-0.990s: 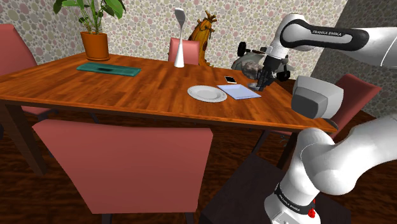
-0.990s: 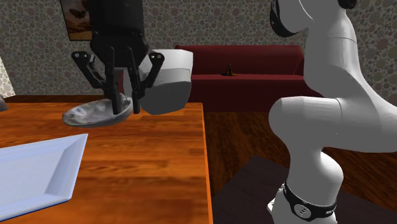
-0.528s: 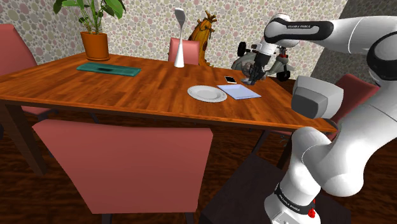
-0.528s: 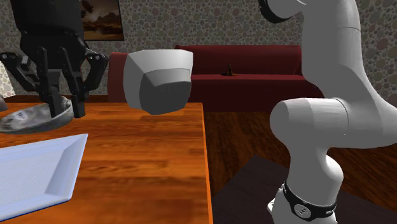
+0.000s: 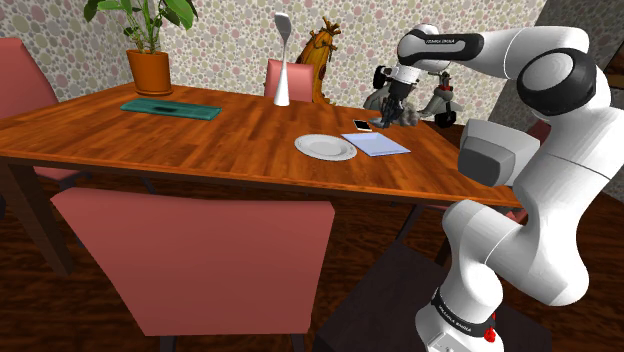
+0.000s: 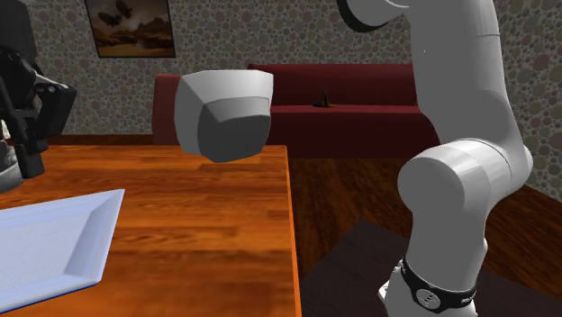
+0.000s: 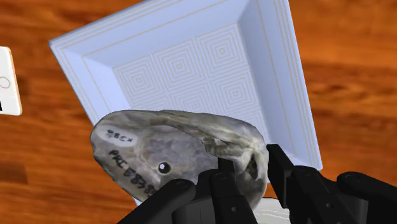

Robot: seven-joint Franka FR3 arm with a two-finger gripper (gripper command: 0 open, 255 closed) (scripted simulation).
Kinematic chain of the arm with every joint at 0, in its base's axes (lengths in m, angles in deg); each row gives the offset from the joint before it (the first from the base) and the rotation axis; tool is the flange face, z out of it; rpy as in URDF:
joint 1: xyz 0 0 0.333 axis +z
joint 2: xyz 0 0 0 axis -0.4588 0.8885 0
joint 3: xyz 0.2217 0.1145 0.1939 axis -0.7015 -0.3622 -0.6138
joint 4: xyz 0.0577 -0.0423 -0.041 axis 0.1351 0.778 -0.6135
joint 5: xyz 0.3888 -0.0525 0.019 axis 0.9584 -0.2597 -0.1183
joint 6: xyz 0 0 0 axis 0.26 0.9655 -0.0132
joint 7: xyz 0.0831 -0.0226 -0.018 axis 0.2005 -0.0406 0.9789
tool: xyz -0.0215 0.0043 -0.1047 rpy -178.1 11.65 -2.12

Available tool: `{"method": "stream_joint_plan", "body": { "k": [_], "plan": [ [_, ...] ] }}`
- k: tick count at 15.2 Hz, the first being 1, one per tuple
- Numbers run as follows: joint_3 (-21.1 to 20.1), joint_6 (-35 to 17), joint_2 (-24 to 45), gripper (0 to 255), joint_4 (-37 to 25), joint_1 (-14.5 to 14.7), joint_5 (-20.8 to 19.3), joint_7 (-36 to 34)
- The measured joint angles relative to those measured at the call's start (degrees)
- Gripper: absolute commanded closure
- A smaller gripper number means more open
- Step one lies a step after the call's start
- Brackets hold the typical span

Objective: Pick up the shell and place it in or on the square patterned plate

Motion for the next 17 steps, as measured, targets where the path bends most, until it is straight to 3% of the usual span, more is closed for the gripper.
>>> {"method": "stream_joint_plan", "body": {
  "k": [12, 17],
  "plan": [
    [1.3, -8.7, -1.2, 255, 8.5, -0.5, -1.7, -0.5],
    [1.8, -9.6, -1.6, 255, 9.2, -0.1, -2.1, -0.7]
  ]
}}
